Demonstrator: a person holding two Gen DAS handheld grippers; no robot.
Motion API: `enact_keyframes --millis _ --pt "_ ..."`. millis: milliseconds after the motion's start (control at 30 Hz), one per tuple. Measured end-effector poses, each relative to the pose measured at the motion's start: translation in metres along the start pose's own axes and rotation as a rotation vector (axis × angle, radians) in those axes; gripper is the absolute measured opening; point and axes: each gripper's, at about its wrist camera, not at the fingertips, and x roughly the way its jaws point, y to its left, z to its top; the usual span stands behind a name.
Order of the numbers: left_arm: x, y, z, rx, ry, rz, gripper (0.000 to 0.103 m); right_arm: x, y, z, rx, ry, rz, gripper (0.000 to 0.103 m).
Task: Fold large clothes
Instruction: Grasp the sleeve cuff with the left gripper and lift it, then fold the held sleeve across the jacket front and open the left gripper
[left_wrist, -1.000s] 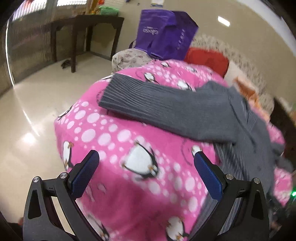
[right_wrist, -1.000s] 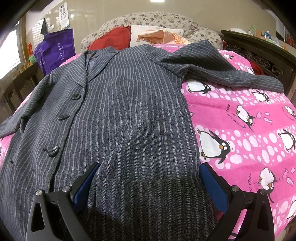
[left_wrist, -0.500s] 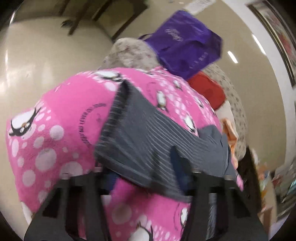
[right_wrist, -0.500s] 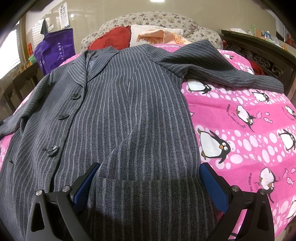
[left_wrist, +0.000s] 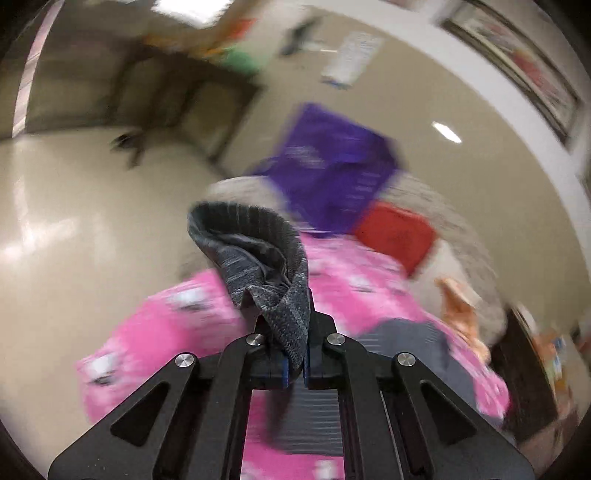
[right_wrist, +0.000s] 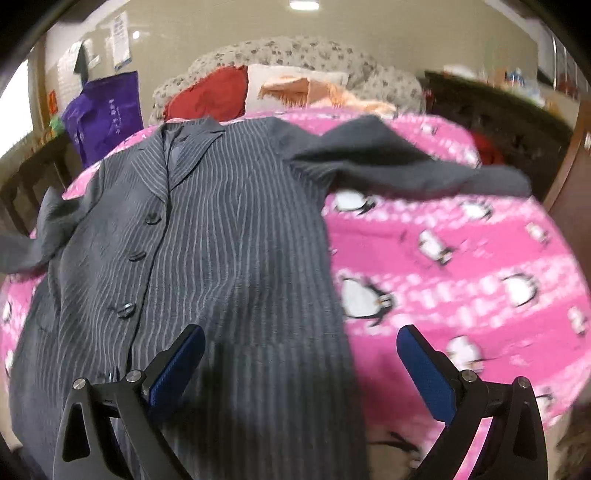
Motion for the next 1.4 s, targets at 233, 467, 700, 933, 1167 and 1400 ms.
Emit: enact_keyframes --millis 233,467,700,933,1167,1400 --pt "0.062 -0.229 -0.095 0.306 0.178 -0.383 0.003 -0.043 -0.022 0.012 -0.021 -0.031 -0.027 0.103" --pt "0.133 -0.310 -0.257 0.348 0.536 -0.506 0.003 -0.063 -0.064 -0.011 0.020 -0.002 -0.114 0.103" --pt "0.149 -0.304 -0.294 0.337 0.686 -0.524 0.032 -0.063 -0.085 -0.026 0.025 0.032 -0.142 0.103" --pt "0.115 -0.274 -0.227 0.275 0.595 -0.589 0.056 -0.070 -0.075 -0.010 0.017 -0.029 -0.134 0.102" --pt "0.163 -0.162 -0.153 0.253 0.439 -0.089 0.024 -0.059 -0.024 0.047 -0.046 -0.211 0.095 0.079" --pt "0.180 -0.143 -0.170 0.255 0.466 -0.014 0.019 0.061 0.059 0.090 -0.158 -0.076 0.292 0.061"
